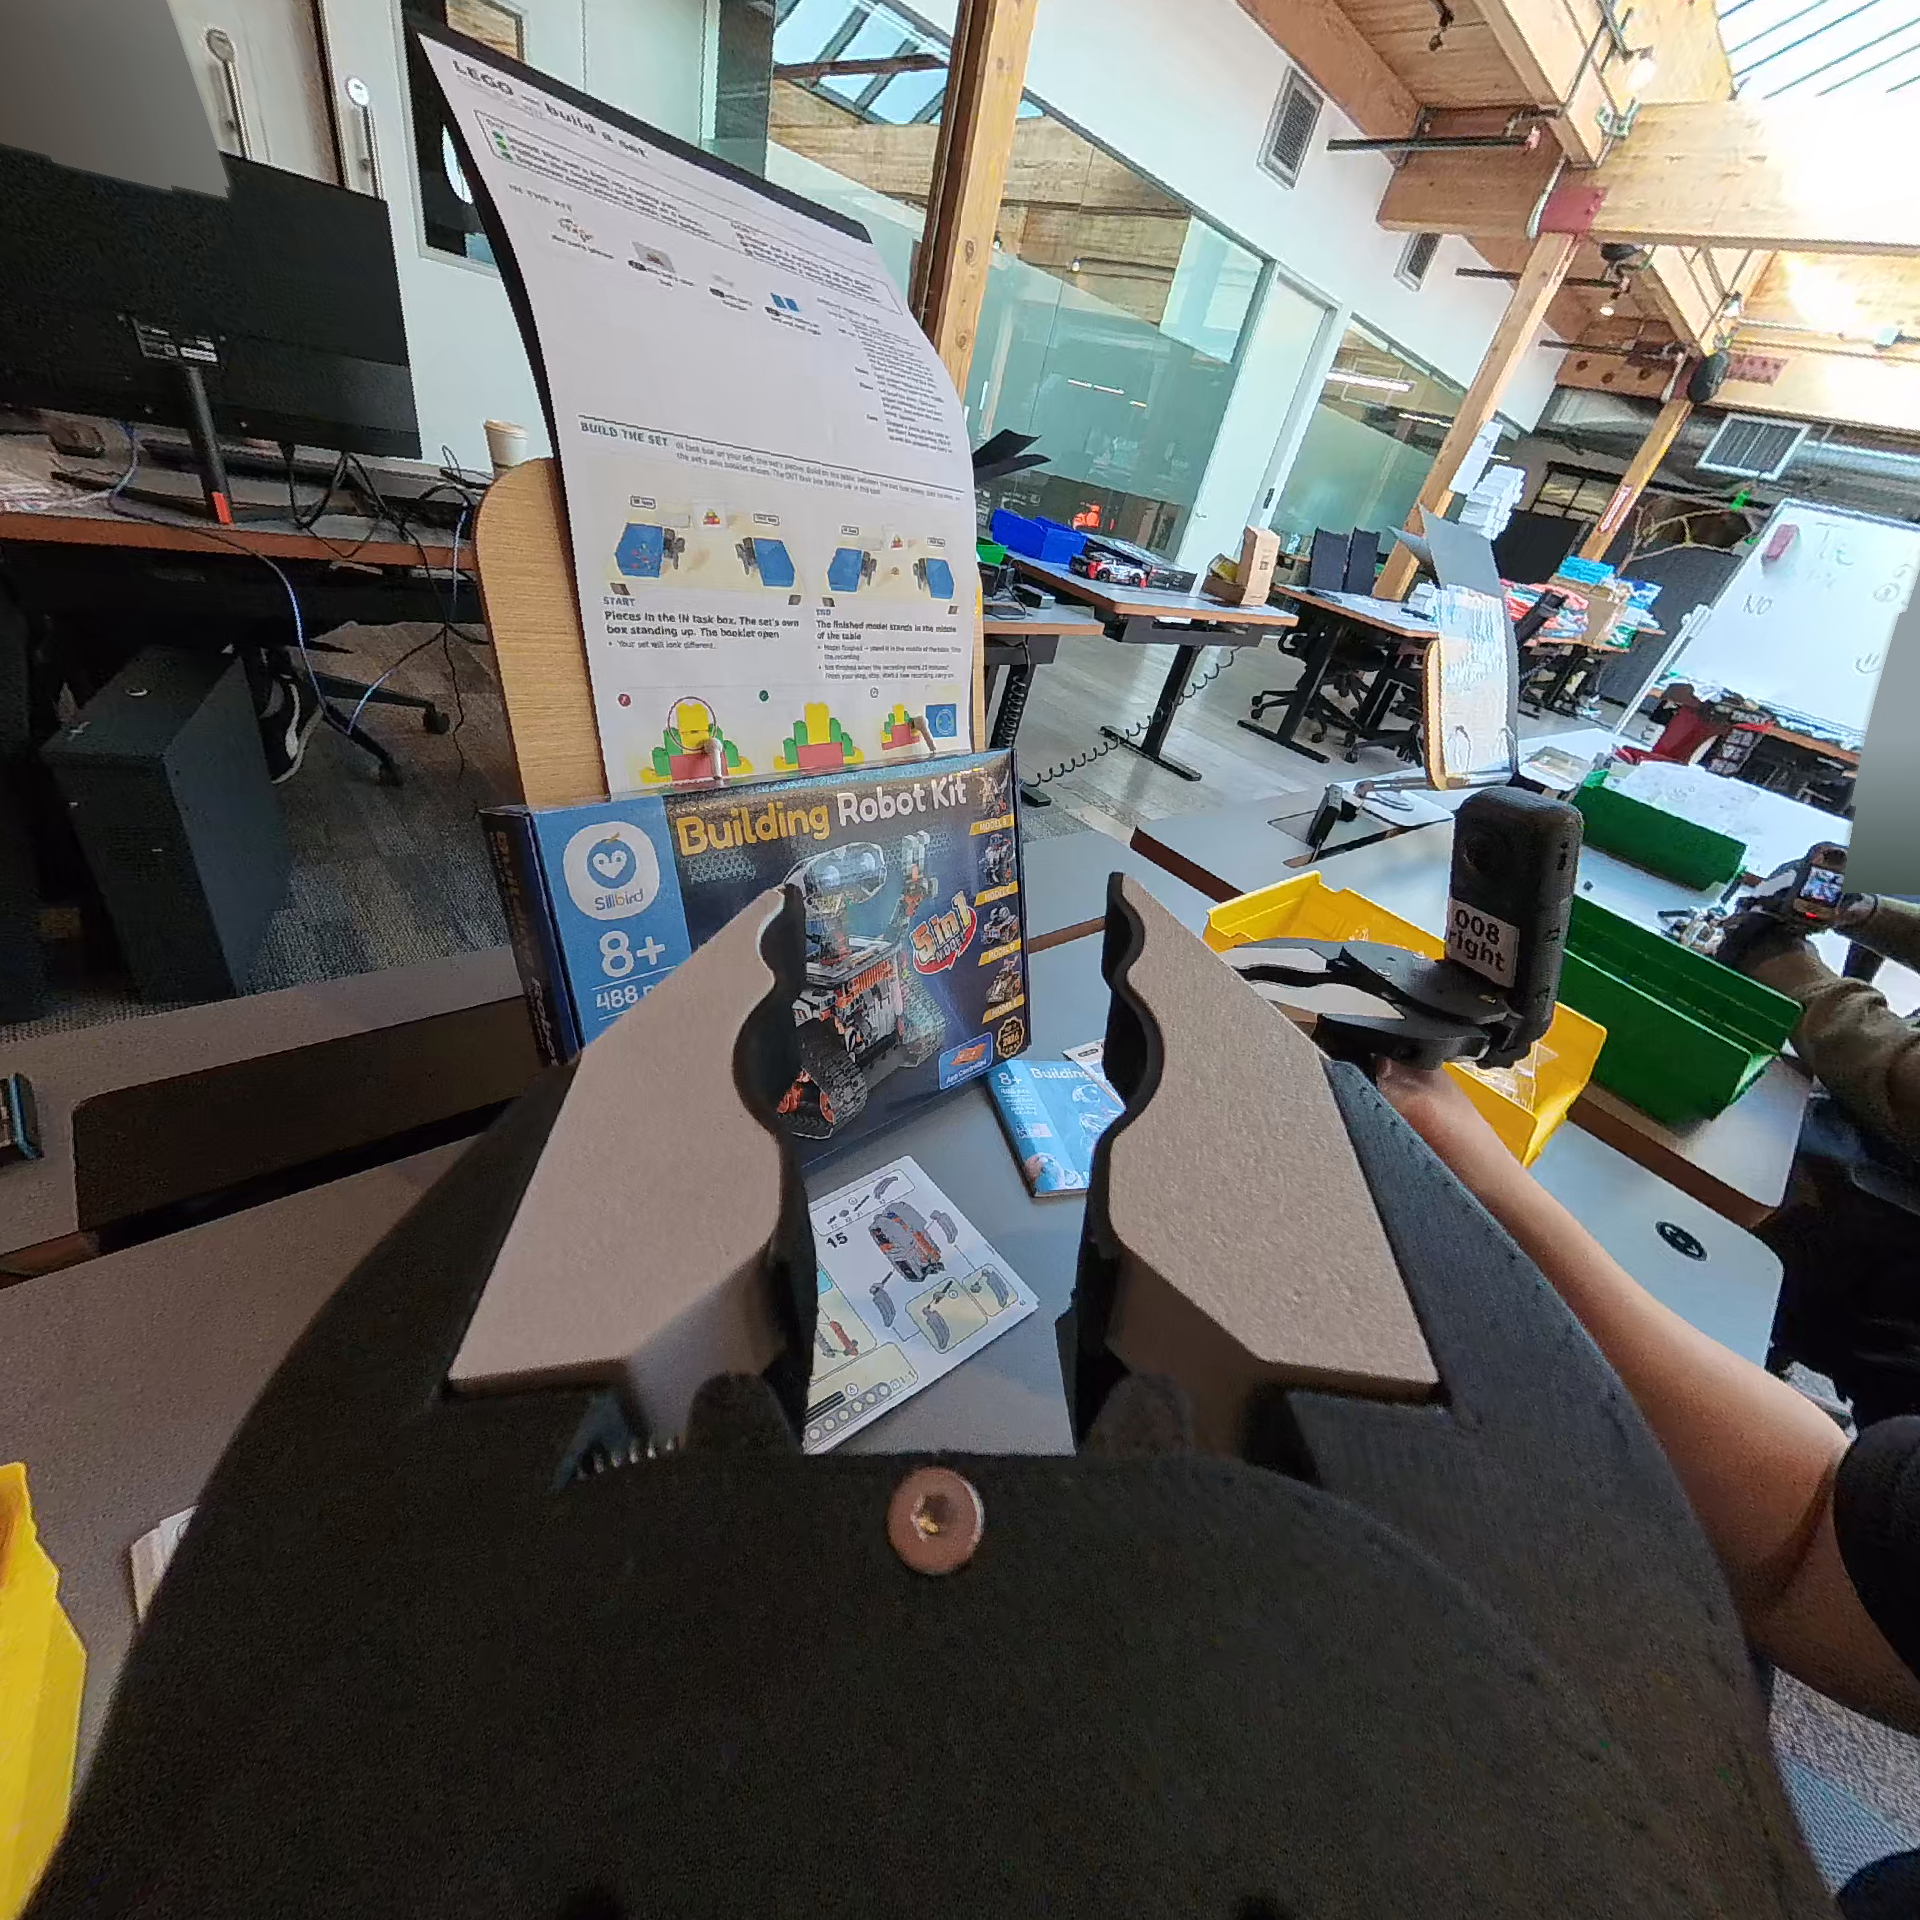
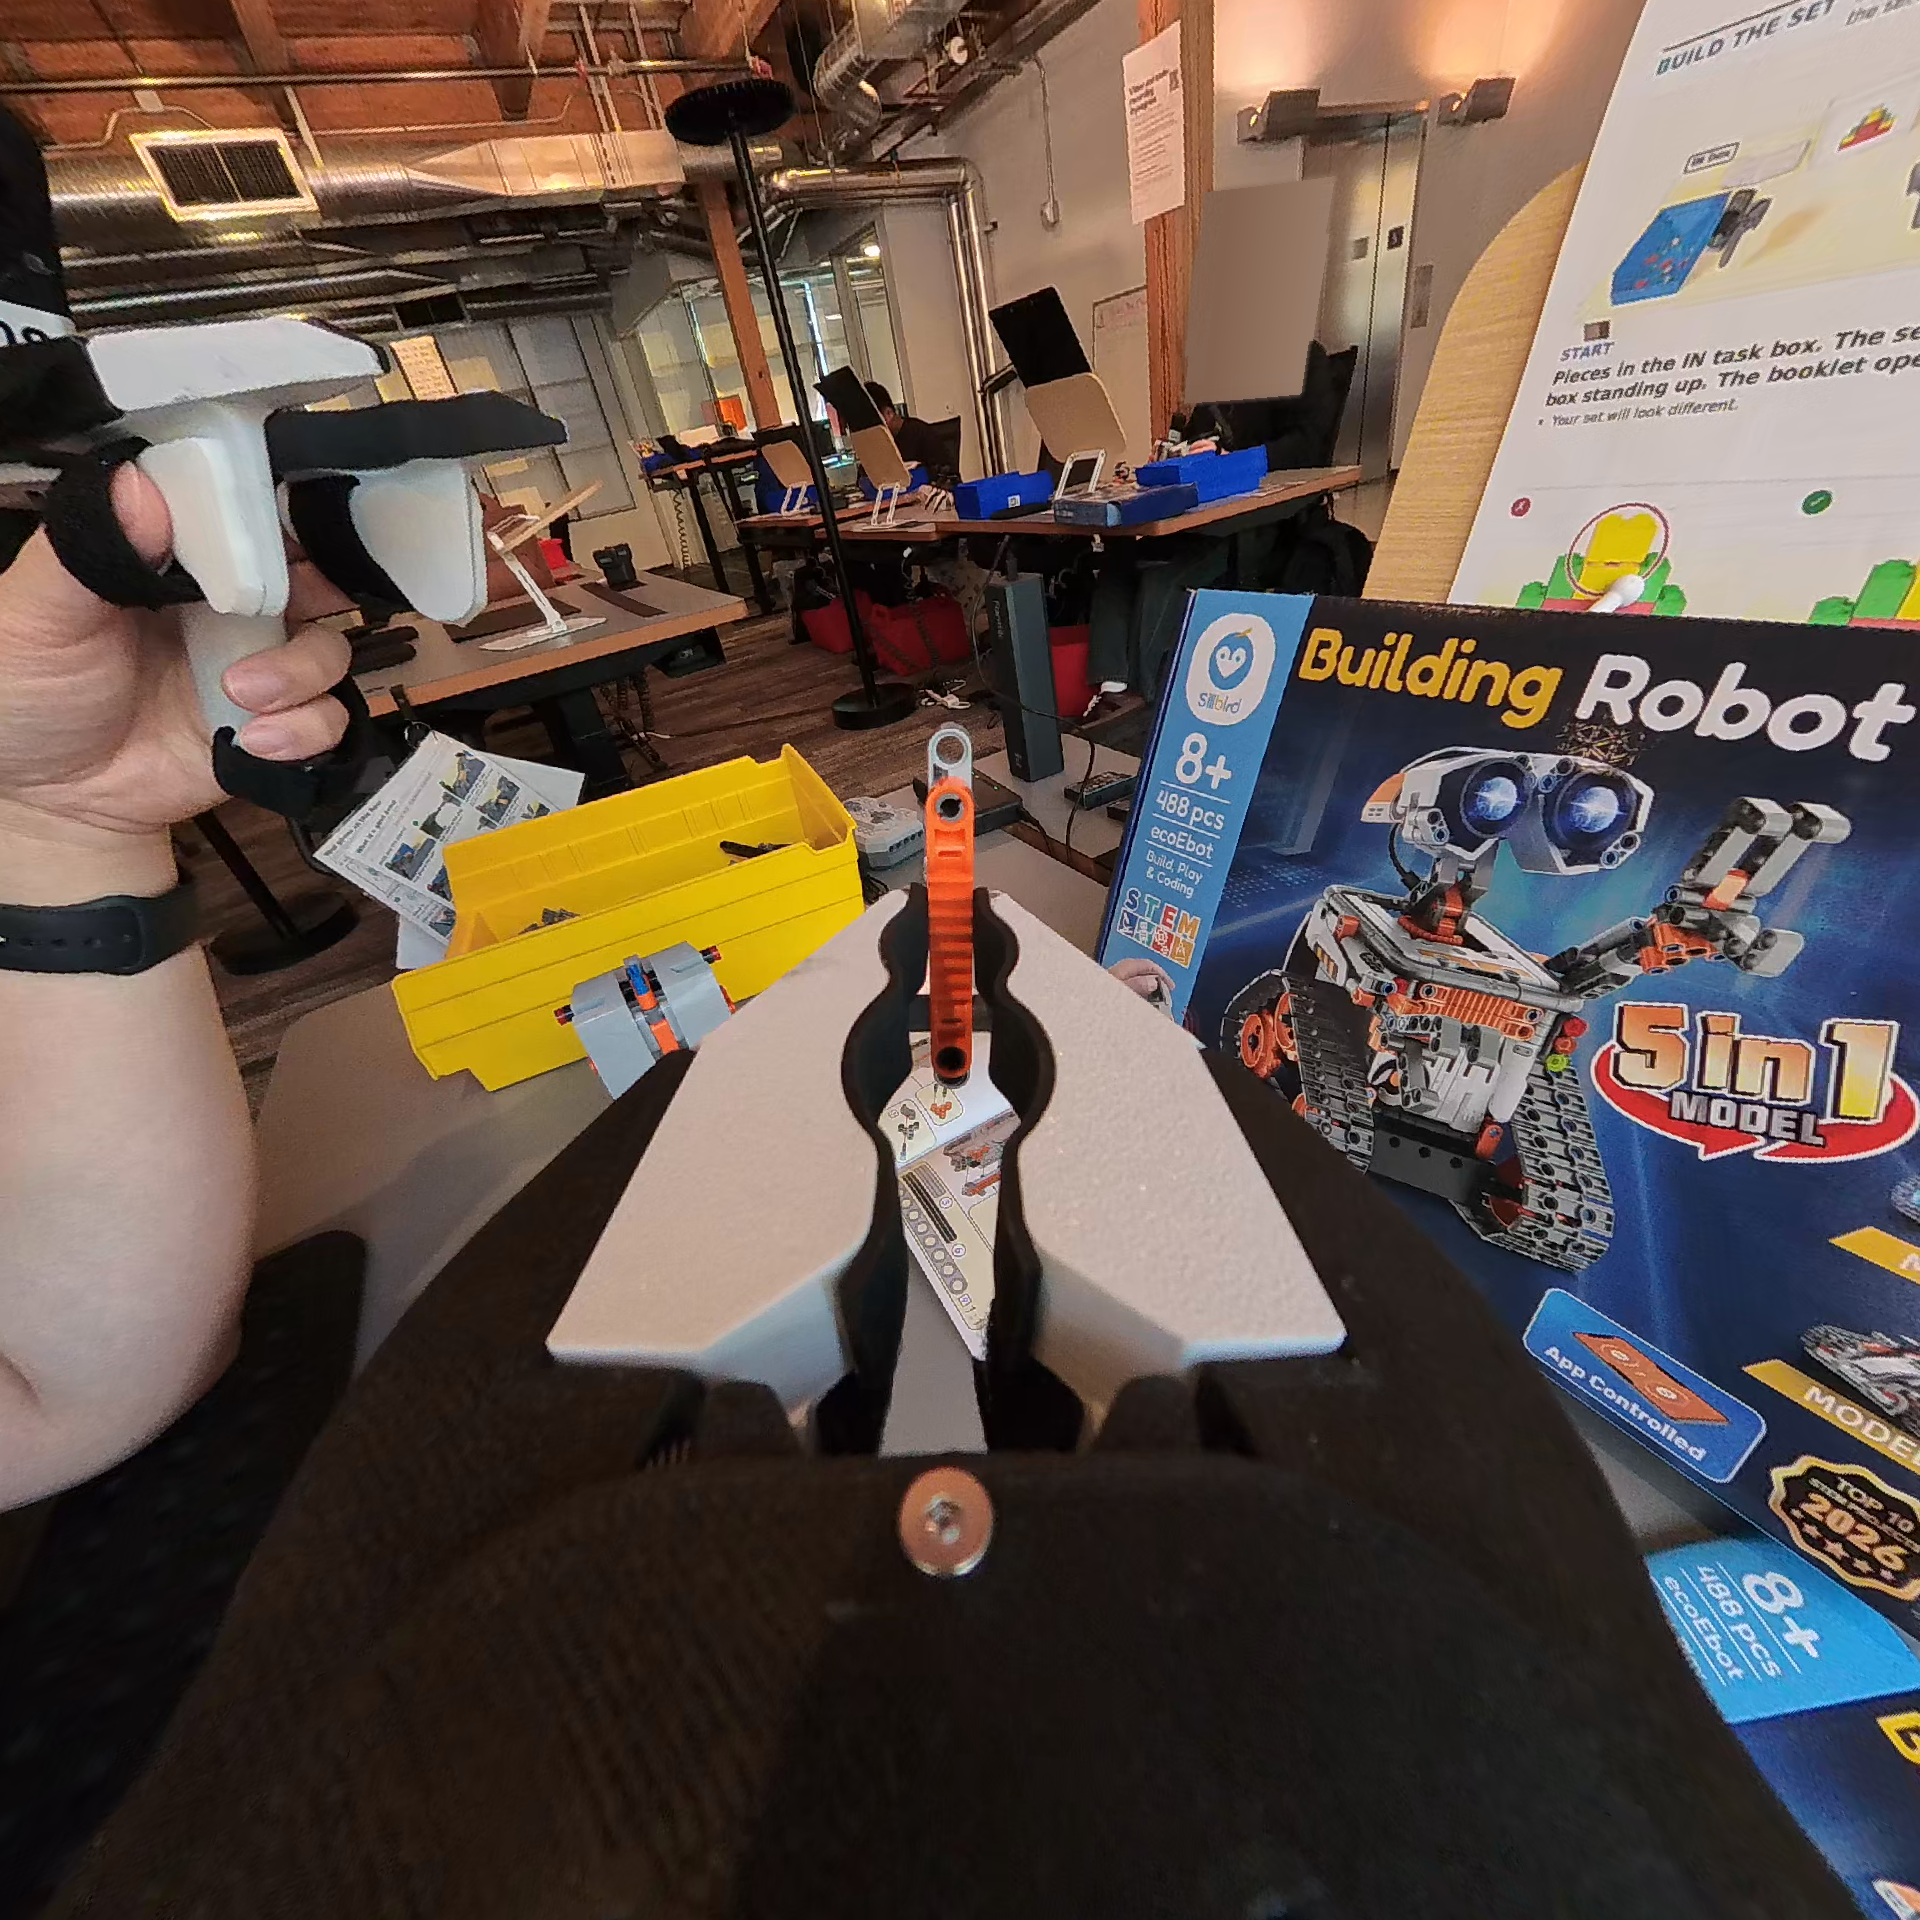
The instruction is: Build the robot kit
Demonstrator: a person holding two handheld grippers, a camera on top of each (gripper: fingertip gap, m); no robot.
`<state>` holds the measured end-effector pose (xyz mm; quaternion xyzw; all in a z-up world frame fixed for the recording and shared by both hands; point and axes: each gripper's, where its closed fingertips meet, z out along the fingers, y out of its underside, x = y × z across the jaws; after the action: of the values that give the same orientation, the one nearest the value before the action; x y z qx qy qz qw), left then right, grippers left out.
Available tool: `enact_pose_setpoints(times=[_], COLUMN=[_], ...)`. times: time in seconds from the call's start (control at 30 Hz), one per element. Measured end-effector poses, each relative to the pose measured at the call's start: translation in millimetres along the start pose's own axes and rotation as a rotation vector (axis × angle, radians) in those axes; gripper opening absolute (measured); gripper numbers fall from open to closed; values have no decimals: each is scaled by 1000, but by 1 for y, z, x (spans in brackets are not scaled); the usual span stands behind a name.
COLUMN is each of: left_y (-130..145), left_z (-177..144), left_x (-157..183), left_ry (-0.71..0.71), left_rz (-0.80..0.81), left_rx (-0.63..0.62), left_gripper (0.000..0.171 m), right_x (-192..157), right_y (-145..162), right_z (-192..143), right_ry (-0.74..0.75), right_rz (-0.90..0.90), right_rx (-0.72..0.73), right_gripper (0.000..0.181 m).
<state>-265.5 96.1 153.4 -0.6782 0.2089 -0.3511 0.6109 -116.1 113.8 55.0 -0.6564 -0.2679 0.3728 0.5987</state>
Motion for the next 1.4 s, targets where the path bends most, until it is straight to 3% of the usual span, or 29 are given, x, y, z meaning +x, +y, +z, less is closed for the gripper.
enact_pose_setpoints(times=[1.4], left_y=[26], left_z=[18], left_x=[9], left_ry=[22], left_rz=[44], left_rx=[-133], left_gripper=[54], right_x=[-1], right_y=[12], right_z=[6], right_ry=[-24], right_rz=[27], right_rx=[-37], right_gripper=[5])
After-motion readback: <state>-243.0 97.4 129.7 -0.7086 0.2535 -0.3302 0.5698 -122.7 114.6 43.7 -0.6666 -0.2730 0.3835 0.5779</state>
